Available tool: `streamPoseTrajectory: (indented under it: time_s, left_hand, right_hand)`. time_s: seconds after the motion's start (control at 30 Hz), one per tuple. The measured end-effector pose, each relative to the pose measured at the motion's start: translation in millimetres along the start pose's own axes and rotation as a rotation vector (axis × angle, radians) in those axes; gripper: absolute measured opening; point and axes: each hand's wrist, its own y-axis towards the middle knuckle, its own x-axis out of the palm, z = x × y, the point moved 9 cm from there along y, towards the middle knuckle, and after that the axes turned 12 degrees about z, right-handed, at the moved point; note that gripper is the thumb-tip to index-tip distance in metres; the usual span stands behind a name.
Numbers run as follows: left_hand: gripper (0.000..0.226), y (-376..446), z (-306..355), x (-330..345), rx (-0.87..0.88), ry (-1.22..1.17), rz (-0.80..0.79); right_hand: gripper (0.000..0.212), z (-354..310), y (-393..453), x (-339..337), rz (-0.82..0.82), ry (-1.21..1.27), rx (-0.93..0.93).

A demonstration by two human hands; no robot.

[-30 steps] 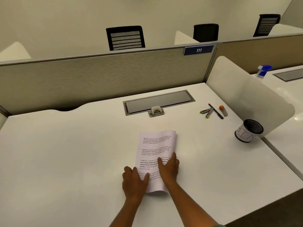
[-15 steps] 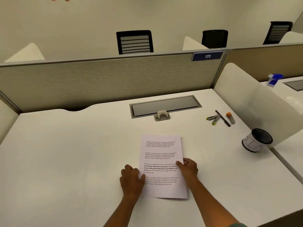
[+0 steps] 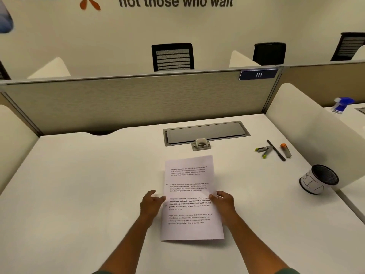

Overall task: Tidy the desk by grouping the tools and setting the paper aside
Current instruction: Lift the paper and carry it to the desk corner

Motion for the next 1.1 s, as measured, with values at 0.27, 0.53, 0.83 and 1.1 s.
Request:
streamPoseTrajectory:
  time_s: [0.27, 0.53, 0.83, 1.1]
  left_hand:
    - [0.016, -3, 17, 4, -0.086, -0.313, -0.114]
    - [0.008, -5, 50, -25, 0.114, -0.357, 0.01]
    - [0.013, -30, 66, -49, 0.249, -0.335, 0.111]
    - [0.019, -61, 67, -63, 0.33, -0.359, 0.171]
  right_hand:
    - [0.019, -42, -12, 14, -0.104, 0.119, -0.045]
    - [0.02, -100, -35, 23, -0.178, 0.191, -0.235]
    - [0.014, -111, -57, 24, -0.219, 0.243, -0.34]
    - [0.011, -98, -79, 20, -0.264, 0.321, -0.341]
